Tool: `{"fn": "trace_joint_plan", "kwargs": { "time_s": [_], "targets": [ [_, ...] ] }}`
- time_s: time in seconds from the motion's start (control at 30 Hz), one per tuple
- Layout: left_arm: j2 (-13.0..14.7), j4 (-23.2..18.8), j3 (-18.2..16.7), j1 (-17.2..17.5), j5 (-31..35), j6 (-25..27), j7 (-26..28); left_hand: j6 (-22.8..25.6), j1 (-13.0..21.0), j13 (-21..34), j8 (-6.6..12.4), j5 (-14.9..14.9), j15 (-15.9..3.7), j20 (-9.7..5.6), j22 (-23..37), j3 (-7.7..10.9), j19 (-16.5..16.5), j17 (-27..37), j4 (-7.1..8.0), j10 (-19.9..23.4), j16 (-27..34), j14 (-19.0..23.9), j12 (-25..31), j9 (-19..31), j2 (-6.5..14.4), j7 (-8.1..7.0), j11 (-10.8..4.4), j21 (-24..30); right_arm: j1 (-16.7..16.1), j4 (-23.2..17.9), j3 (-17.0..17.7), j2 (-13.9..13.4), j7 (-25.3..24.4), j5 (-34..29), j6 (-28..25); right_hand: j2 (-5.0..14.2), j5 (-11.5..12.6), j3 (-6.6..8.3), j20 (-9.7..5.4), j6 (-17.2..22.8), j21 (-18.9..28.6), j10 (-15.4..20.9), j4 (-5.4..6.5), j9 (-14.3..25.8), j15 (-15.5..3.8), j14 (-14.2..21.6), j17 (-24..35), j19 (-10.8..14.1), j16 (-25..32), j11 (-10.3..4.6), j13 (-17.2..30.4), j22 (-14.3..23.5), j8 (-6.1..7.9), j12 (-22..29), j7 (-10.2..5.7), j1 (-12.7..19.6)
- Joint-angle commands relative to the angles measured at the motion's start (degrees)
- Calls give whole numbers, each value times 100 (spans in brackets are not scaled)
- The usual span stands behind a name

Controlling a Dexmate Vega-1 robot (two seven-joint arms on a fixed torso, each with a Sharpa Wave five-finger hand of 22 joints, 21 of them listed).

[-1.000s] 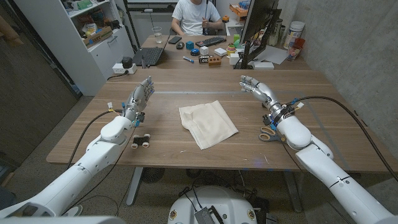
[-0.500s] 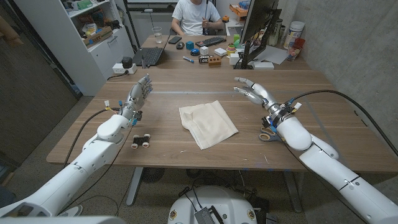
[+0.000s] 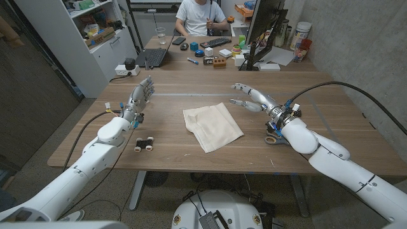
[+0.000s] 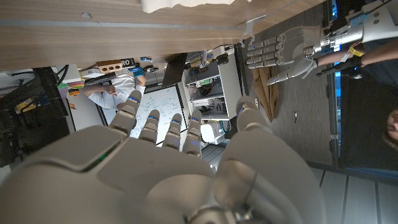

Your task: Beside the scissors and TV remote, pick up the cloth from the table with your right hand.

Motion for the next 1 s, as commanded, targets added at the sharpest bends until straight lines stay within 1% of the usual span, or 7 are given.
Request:
{"fn": "trace_joint_plan", "kwargs": {
  "time_s": [0.03,0.1,0.4,0.63,0.67,0.8,1.0],
  "targets": [
    [36,-49,-20,6,20,72,45,57,10,30,23,-12,11,-7,26,29,49,14,-36,42,25,28,44,30,73,76,27,37,562,-758,-692,-675,688,-783,-1152,-219,109,18,25,-173,-11,-371,4,22,108,-338,20,-215,-21,188,9,26,-87,-22,-64,114],
    [39,-58,-23,4,13,71,35,69,11,30,25,-12,2,7,26,29,53,14,-39,46,27,38,45,30,75,74,30,38,718,-809,-910,-721,677,-1137,-1316,-271,133,19,26,-355,-13,-464,14,23,128,-407,20,-282,-10,213,9,27,-143,-15,-7,146],
    [-53,-213,-121,90,-14,117,363,194,19,30,52,-18,-33,34,26,29,84,15,-60,144,49,120,78,31,89,35,-17,47,1364,-827,-1441,-821,1236,-1194,-1574,-428,212,7,27,-856,-12,-931,44,28,249,-671,17,-498,2,402,8,28,-198,-36,156,221],
    [70,-374,-171,176,38,125,356,275,30,29,64,-22,-44,60,26,32,131,15,-78,219,59,181,100,32,102,27,-11,61,1998,-794,-2039,-866,2259,-1536,-1945,-482,240,-8,28,-907,10,-1027,52,27,391,-733,12,-498,6,409,5,32,-174,-25,146,225],
    [82,-395,-176,187,38,143,364,277,31,29,63,-22,-46,59,26,32,134,14,-79,222,59,185,101,32,104,22,-14,62,2111,-838,-2135,-854,2515,-1636,-2106,-508,255,-17,29,-956,19,-1089,54,26,416,-757,8,-493,8,495,3,34,-176,-27,133,226],
    [81,-419,-173,207,47,166,381,295,35,29,62,-23,-49,84,26,33,135,14,-86,237,63,207,103,32,108,20,-29,60,2263,-803,-2291,-877,2632,-1669,-2121,-613,343,-54,30,-1441,38,-1381,59,26,465,-914,-6,-493,10,673,-2,36,-218,-13,301,247],
    [69,-450,-176,251,47,213,439,320,40,30,61,-24,-47,111,27,35,147,14,-95,253,63,226,105,32,115,14,-39,62,2425,-817,-2410,-967,2793,-1652,-2137,-636,375,-66,29,-1612,48,-1449,65,28,494,-934,-11,-480,24,702,-2,38,-220,2,368,252]
  ]
}}
